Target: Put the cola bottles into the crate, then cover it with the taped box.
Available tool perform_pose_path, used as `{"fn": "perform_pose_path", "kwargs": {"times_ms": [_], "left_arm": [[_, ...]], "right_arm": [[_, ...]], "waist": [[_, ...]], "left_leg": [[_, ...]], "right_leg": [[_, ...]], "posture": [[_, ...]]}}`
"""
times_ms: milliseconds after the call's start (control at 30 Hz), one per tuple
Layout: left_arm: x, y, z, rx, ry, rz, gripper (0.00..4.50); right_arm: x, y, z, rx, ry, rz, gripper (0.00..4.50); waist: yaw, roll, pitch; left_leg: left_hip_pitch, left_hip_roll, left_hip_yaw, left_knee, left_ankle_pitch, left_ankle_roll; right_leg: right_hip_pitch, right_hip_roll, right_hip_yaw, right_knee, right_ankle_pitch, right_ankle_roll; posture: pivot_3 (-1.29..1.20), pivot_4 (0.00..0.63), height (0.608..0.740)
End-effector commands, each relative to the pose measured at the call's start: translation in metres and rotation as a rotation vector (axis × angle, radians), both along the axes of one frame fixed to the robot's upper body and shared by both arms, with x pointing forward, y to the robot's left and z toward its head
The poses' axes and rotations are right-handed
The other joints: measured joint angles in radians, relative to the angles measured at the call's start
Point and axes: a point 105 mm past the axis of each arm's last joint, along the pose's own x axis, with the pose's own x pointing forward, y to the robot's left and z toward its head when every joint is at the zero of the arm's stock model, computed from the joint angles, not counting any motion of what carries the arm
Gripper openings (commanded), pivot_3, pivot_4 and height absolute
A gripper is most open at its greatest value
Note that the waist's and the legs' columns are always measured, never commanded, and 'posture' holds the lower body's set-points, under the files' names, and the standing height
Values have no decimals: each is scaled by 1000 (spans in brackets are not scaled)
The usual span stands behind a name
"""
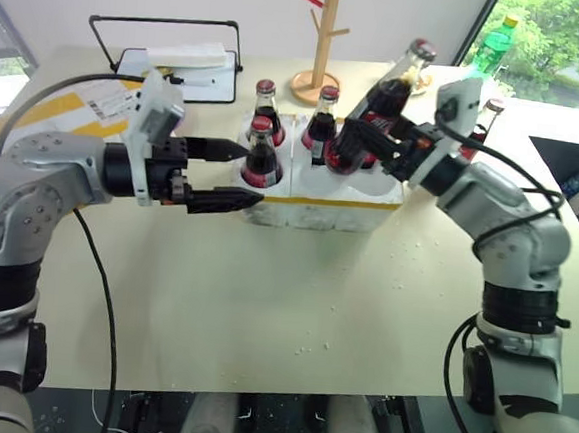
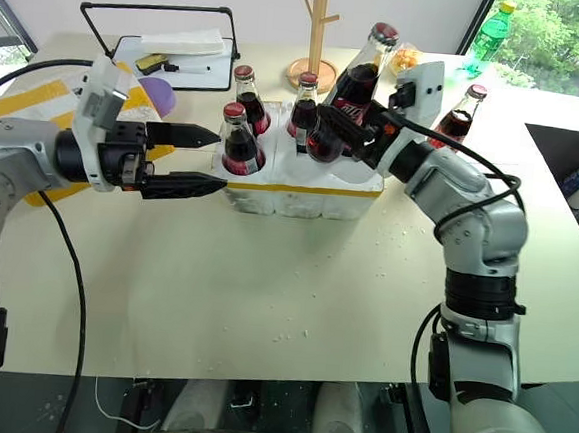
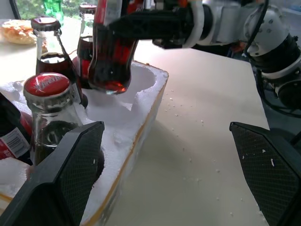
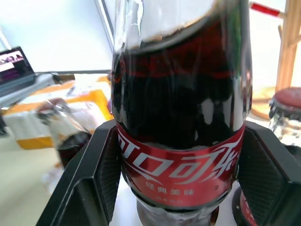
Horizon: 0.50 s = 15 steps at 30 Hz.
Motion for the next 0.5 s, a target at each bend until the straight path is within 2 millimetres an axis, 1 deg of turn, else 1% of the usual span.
{"fn": "perform_pose_path", "kwargs": {"times_ms": [33, 167, 267, 400, 500], "left_arm": [[-9, 1, 13, -6, -67, -6, 4500], [-11, 0, 11, -2, -67, -4, 4500], [-12, -1, 10, -2, -68, -3, 4500], [-12, -2, 10, 0, -72, -7, 4500], [-11, -3, 10, -2, -76, -16, 4500]], "right_arm": [[-3, 15, 17, -24, -107, 49, 2736], [-3, 28, 1, -75, -80, 104, 2736], [-7, 37, 0, -86, -88, 151, 2736], [-18, 52, 0, -109, -100, 236, 2736], [-20, 57, -9, -151, -86, 256, 2736]], "waist": [[-2, 0, 0], [-6, 0, 0], [-7, 0, 0], [-9, 0, 0], [-8, 0, 0]], "left_leg": [[0, 0, 0, 0, 0, 0], [-1, 0, 1, -1, 0, -1], [-1, 0, 1, 0, 0, -1], [-1, 0, 1, 0, 1, -1], [-1, 0, 1, -1, 1, -1]], "right_leg": [[0, 0, 0, 0, 0, 0], [-1, 1, 0, 0, 0, 0], [-1, 1, 0, 0, 0, 0], [-2, 1, 0, 0, 0, 0], [-2, 1, 0, 0, 0, 0]], "posture": [[0, 150, 740], [0, 150, 740], [0, 150, 740], [0, 150, 740], [0, 150, 740]]}}
